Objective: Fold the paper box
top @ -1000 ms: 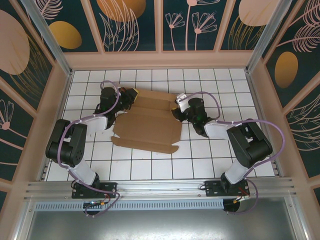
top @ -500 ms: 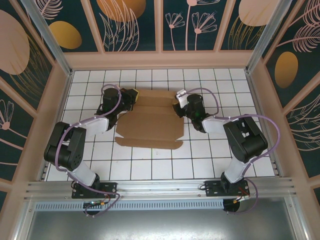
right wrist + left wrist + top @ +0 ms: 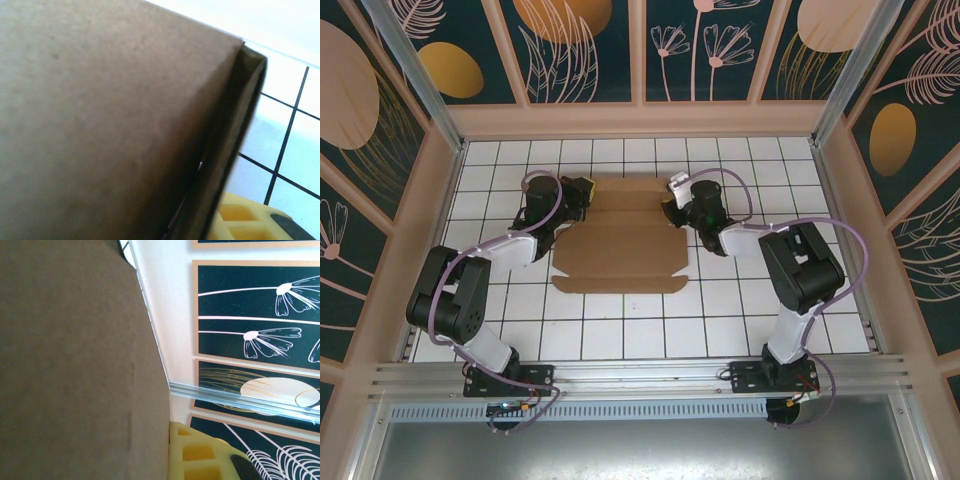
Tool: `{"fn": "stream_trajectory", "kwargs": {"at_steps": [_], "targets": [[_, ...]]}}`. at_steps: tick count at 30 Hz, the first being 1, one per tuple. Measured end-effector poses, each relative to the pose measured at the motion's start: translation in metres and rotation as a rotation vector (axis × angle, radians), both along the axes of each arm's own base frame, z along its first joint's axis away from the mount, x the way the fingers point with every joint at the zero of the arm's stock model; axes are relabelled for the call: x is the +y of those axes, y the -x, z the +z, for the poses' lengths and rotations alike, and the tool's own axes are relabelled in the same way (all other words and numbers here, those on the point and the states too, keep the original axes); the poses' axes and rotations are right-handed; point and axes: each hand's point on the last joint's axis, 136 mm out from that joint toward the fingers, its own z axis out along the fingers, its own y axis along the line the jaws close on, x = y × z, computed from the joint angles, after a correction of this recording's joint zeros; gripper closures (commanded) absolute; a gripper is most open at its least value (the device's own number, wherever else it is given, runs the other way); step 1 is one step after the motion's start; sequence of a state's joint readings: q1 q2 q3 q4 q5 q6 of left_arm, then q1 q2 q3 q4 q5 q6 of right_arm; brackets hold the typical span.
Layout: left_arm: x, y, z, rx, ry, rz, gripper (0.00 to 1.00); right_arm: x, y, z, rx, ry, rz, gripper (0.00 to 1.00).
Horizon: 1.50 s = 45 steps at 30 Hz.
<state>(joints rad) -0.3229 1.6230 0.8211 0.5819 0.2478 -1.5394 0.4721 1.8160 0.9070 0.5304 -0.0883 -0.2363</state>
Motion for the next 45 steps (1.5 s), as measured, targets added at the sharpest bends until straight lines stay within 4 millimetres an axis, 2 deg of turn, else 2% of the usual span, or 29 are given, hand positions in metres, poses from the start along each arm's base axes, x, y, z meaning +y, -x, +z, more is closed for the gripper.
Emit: {"fn": "stream_trajectory", "kwargs": {"at_steps": [8,14,24,34,38,40,42,45], "targets": [[0.005,-0.003,-0.001,0.008,0.006,0.035,1.00,0.002,-0.013,-0.001,0.002,0.008,-0.029,0.85],[0.009,-0.006,0.000,0.017,0.005,0.066,1.00,0.005,-0.023,-0.002,0.011,0.050,-0.116,0.85],[0.010,-0.009,0.001,0.045,0.000,0.091,1.00,0.003,-0.032,-0.003,0.027,0.095,-0.317,1.00],[0.014,-0.014,0.002,0.072,-0.005,0.138,1.00,0.012,-0.050,-0.003,0.064,0.107,-0.532,1.00],[0.014,-0.014,0.001,0.075,-0.006,0.138,1.00,0.012,-0.048,-0.003,0.072,0.095,-0.525,0.81],[0.013,-0.013,0.001,0.076,-0.005,0.132,1.00,0.010,-0.045,-0.005,0.078,0.091,-0.505,0.68],[0.009,-0.011,0.001,0.078,-0.002,0.116,1.00,0.001,-0.041,-0.007,0.083,0.085,-0.480,0.53],[0.002,-0.008,0.001,0.082,0.003,0.090,1.00,-0.016,-0.028,-0.008,0.088,0.067,-0.439,0.39]]}}
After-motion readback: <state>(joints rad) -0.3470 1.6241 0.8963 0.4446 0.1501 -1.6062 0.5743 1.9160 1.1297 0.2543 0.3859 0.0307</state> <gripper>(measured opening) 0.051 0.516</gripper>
